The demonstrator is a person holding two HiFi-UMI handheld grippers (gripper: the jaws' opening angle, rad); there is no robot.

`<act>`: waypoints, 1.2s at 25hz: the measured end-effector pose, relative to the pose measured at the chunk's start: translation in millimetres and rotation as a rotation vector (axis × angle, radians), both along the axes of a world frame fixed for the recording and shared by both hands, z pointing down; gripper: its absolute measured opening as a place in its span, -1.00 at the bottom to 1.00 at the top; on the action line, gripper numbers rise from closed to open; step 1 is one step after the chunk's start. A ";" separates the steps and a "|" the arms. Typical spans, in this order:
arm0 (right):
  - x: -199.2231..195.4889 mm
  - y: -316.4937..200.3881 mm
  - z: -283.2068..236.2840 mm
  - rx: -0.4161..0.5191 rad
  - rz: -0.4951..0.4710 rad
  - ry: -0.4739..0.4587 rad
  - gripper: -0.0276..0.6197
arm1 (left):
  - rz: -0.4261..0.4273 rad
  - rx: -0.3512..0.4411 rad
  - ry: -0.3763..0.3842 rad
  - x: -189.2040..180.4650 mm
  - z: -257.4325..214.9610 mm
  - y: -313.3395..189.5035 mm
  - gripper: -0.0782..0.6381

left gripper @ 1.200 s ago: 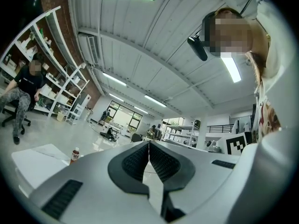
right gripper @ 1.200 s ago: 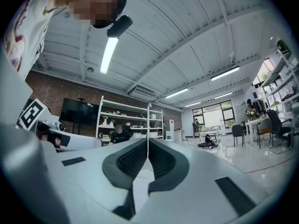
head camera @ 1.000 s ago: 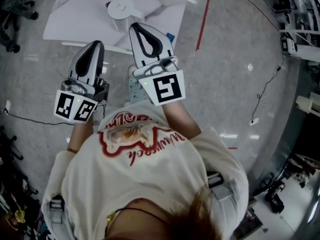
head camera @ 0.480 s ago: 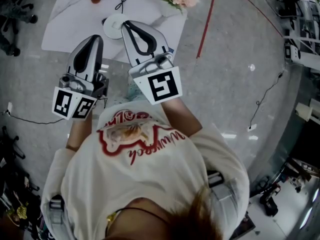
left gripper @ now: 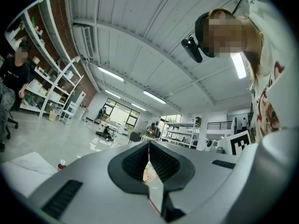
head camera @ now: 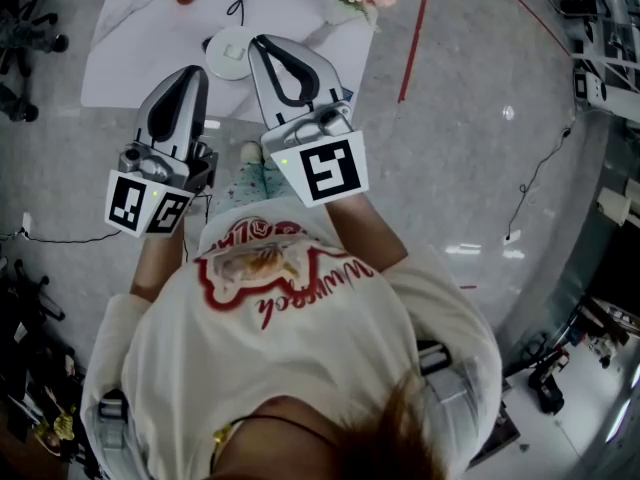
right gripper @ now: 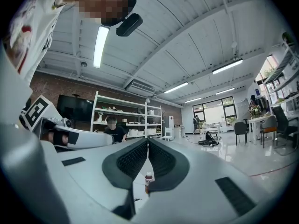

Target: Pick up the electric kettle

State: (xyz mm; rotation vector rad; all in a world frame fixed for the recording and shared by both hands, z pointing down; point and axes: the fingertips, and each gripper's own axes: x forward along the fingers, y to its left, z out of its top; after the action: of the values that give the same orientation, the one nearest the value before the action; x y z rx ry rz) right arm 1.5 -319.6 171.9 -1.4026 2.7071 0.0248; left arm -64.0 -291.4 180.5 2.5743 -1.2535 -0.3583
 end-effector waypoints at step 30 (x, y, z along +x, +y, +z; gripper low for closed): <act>31.0 -20.3 171.7 -0.165 0.106 0.071 -0.86 | 0.102 -0.084 -0.009 34.4 147.6 -25.5 -0.74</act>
State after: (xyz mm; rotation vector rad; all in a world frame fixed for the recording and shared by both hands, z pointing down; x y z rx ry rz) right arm 32.5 -339.9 343.6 -1.6194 2.7433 -0.1475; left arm -29.6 -316.9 328.1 2.5590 -1.1104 -0.2685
